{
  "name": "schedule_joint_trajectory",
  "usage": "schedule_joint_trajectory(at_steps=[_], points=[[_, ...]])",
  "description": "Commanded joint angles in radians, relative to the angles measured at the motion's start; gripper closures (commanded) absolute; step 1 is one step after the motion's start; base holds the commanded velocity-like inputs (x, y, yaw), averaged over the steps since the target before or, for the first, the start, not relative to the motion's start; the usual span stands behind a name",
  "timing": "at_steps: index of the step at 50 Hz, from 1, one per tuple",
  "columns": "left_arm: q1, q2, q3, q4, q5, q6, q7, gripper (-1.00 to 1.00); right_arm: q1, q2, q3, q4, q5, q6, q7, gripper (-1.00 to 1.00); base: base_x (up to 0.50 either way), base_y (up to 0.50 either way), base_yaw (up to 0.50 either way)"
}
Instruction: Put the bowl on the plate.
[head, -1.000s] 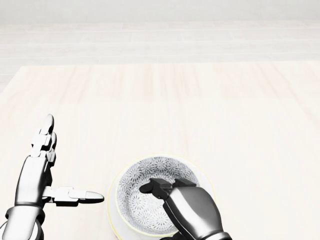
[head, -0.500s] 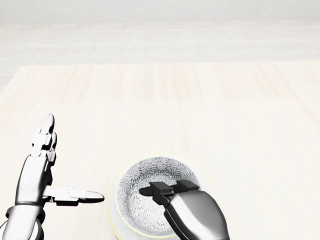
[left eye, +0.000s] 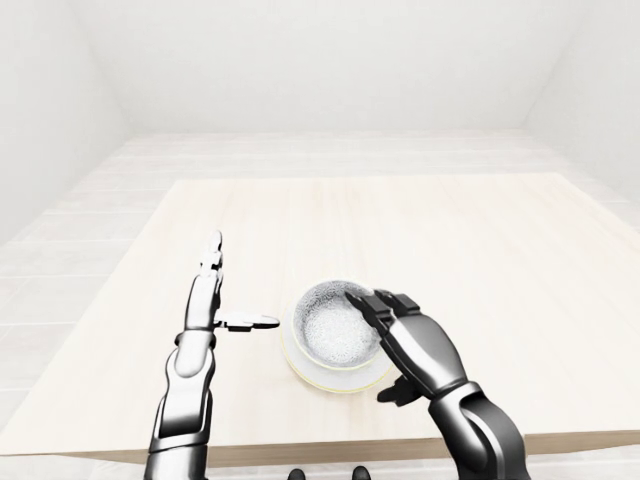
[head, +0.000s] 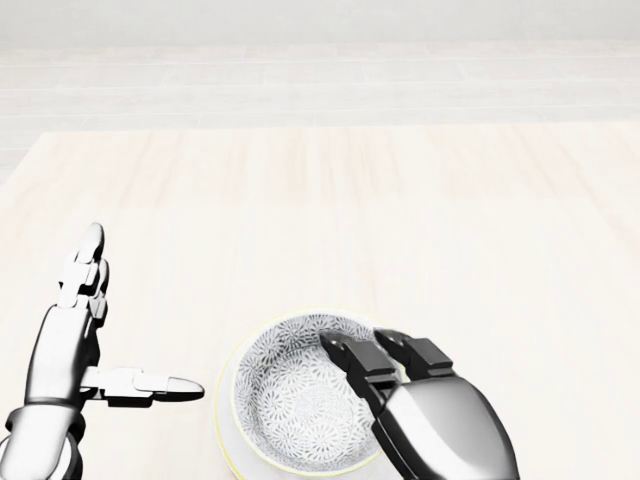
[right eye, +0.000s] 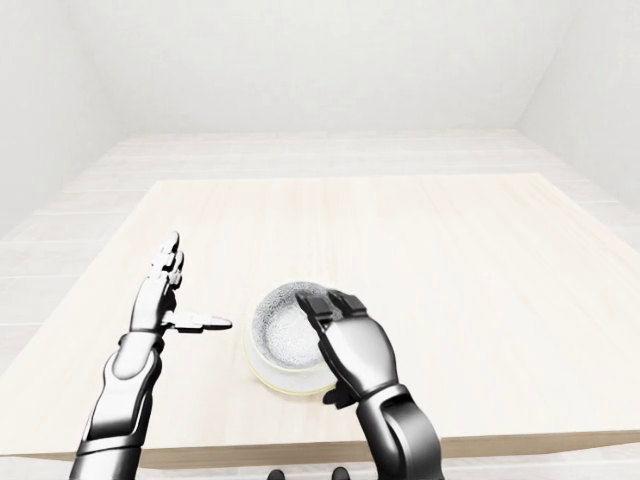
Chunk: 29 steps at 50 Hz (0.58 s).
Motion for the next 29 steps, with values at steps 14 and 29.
schedule_joint_trajectory(at_steps=[14, 29], points=[[0.013, 0.011, 0.021, -0.043, -0.002, 0.021, -0.019, -1.00, 0.101, 0.053, -0.379, -0.214, 0.133, 0.000, 0.113, -1.00, 0.00, 0.00, 0.00], [0.053, 0.012, 0.050, -0.083, -0.011, 0.024, -0.039, -1.00, 0.098, 0.146, -0.595, -0.200, 0.245, 0.000, 0.136, -1.00, 0.00, 0.00, 0.00]])
